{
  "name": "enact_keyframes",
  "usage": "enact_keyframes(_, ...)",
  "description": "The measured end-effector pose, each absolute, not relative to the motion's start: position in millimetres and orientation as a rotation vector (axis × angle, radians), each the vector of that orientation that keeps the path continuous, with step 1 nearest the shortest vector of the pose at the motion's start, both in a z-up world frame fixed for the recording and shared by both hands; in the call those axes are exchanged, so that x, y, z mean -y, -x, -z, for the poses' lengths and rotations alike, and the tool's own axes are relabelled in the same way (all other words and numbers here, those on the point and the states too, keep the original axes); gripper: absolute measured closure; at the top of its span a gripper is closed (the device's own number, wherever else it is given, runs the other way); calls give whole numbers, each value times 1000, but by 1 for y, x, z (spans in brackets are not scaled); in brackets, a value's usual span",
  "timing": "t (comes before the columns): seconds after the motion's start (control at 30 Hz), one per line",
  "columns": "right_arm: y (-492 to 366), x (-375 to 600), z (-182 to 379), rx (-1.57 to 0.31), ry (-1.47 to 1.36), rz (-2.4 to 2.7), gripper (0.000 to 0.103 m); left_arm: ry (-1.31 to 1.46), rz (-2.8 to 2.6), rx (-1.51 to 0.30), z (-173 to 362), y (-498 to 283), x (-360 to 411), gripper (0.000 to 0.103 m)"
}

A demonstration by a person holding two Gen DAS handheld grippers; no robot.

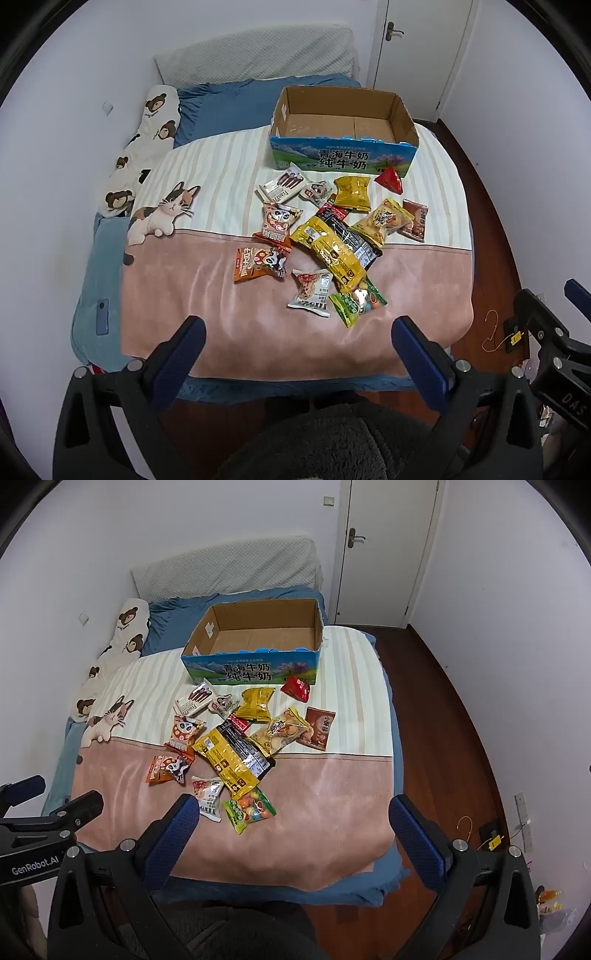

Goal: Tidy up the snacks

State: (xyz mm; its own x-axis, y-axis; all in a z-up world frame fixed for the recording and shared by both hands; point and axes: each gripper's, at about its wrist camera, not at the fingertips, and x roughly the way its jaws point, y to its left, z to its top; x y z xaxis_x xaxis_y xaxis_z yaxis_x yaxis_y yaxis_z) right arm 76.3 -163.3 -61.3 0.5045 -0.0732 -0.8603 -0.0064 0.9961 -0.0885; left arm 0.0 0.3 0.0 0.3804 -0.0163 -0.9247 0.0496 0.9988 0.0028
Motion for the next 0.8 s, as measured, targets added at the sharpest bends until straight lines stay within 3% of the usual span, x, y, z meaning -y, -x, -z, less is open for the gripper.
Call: enact_keyframes(0.8,-78,154,55,-1046,66,26,0,-38,35,-1172,-7,-4,-7,0)
